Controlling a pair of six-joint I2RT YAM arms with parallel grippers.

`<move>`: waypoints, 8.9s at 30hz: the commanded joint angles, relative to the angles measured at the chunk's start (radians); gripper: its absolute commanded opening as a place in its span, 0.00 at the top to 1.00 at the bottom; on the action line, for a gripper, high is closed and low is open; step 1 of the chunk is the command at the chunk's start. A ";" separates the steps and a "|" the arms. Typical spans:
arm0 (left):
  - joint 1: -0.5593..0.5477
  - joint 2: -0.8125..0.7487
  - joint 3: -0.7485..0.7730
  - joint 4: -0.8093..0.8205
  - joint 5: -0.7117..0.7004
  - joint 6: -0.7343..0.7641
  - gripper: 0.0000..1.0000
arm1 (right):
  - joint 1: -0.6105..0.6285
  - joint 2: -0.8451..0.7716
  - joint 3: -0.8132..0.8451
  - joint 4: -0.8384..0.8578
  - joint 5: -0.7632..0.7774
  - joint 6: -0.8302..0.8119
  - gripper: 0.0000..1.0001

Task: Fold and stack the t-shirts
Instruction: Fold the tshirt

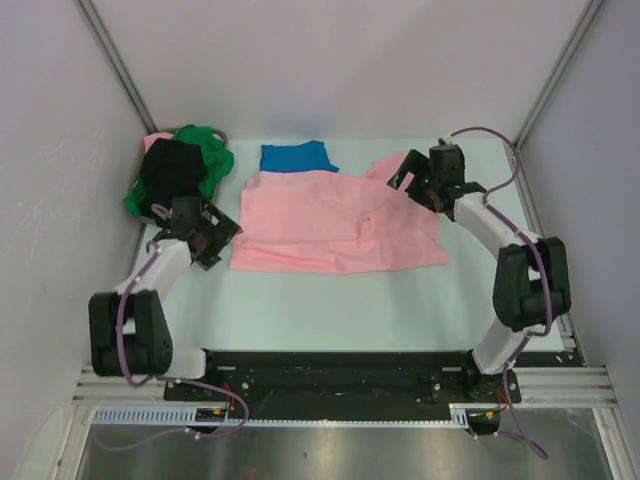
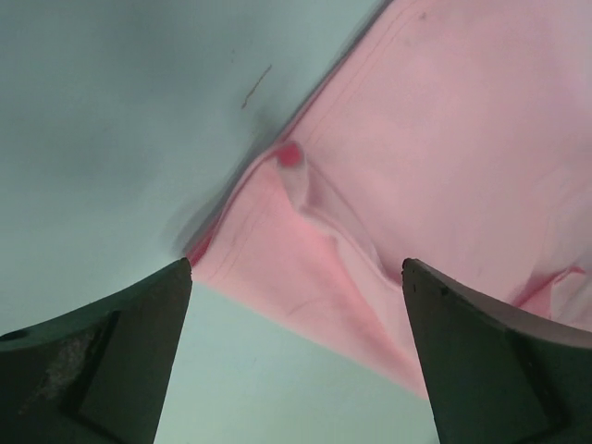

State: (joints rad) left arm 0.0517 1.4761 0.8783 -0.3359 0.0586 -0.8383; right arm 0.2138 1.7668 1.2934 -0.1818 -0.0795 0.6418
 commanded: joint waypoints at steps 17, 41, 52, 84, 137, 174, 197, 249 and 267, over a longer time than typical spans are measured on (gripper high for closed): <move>-0.098 -0.485 -0.440 0.024 -0.002 -0.146 0.16 | 0.076 -0.792 -0.517 -0.217 0.179 0.042 0.00; -0.096 -0.050 -0.325 0.166 -0.141 -0.262 0.56 | 0.088 -0.845 -0.643 -0.168 0.190 0.067 0.02; -0.096 -0.014 -0.314 0.199 -0.144 -0.248 1.00 | 0.047 -0.816 -0.689 -0.174 0.190 0.094 0.03; -0.062 -0.168 -0.354 0.161 -0.102 -0.206 1.00 | -0.159 -0.438 -0.773 0.232 0.222 0.286 0.25; -0.084 -1.017 -0.665 -0.290 -0.017 -0.245 1.00 | -0.298 -0.909 -0.850 -0.406 0.268 0.193 1.00; -0.130 0.284 0.565 -0.184 -0.201 0.165 0.14 | -0.182 -0.076 -0.052 -0.012 -0.100 -0.037 0.05; -0.118 0.478 0.668 -0.152 -0.183 0.179 0.23 | 0.048 0.353 0.329 0.016 -0.247 0.059 0.07; -0.089 0.467 0.568 -0.078 -0.160 0.197 0.22 | 0.010 0.451 0.162 0.366 -0.279 0.163 0.05; -0.125 0.559 0.699 -0.121 -0.210 0.294 0.44 | 0.001 0.116 0.176 0.186 -0.169 0.007 0.03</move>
State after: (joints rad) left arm -0.0490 2.0163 1.5291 -0.4522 -0.1284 -0.6060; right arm 0.2157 2.0445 1.4490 0.0422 -0.3176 0.7311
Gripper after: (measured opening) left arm 0.575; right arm 0.966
